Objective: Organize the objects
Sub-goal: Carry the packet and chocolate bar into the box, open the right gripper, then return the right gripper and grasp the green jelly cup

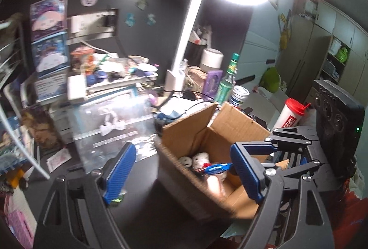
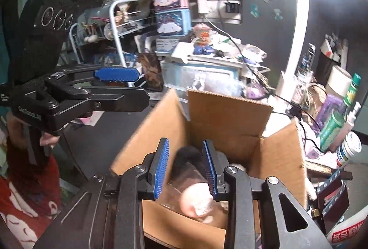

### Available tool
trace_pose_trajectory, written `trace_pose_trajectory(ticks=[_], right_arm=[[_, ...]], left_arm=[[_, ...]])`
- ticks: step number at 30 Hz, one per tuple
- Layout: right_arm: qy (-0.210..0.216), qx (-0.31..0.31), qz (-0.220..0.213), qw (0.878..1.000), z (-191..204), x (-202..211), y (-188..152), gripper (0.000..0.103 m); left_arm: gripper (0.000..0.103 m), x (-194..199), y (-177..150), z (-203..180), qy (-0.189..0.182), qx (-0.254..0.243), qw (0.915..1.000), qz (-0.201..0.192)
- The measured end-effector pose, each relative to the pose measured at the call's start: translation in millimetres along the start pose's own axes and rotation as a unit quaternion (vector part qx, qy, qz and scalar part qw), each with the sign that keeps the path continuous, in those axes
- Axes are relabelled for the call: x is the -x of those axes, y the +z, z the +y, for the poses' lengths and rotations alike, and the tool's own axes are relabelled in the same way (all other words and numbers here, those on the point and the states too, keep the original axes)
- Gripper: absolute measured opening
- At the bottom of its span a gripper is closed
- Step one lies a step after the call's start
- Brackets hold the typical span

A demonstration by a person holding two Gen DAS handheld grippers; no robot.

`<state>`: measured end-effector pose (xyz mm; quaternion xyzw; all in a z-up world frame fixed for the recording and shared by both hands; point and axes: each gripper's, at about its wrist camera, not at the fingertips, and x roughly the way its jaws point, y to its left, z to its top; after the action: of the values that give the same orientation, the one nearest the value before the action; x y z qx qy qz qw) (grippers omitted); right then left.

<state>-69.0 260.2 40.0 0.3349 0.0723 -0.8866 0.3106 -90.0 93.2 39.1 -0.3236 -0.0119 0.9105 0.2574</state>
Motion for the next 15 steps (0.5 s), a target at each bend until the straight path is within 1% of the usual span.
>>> trace_pose_trajectory(ticks=[3,6,11,15], right_arm=[[0.016,0.019,-0.006,1.0,29.0,-5.9,9.5,0.026],[0.033,0.037,-0.003,0.999,57.3,-18.9,15.5,0.026],[0.07,0.061,0.022,0.995,108.6,-57.0,18.8,0.026],[0.108,0.047,0.056,0.991,134.1,-93.6,12.8,0.029]], left_arm=[[0.084,19.3,-10.7,19.6,0.016,0.011,0.9997,-0.012],[0.084,36.4,-24.3,41.5,0.035,0.023,0.9989,-0.019],[0.084,59.6,-53.3,82.0,0.065,0.05,0.9964,-0.024],[0.084,68.7,-81.0,113.5,0.082,0.073,0.9938,-0.016]])
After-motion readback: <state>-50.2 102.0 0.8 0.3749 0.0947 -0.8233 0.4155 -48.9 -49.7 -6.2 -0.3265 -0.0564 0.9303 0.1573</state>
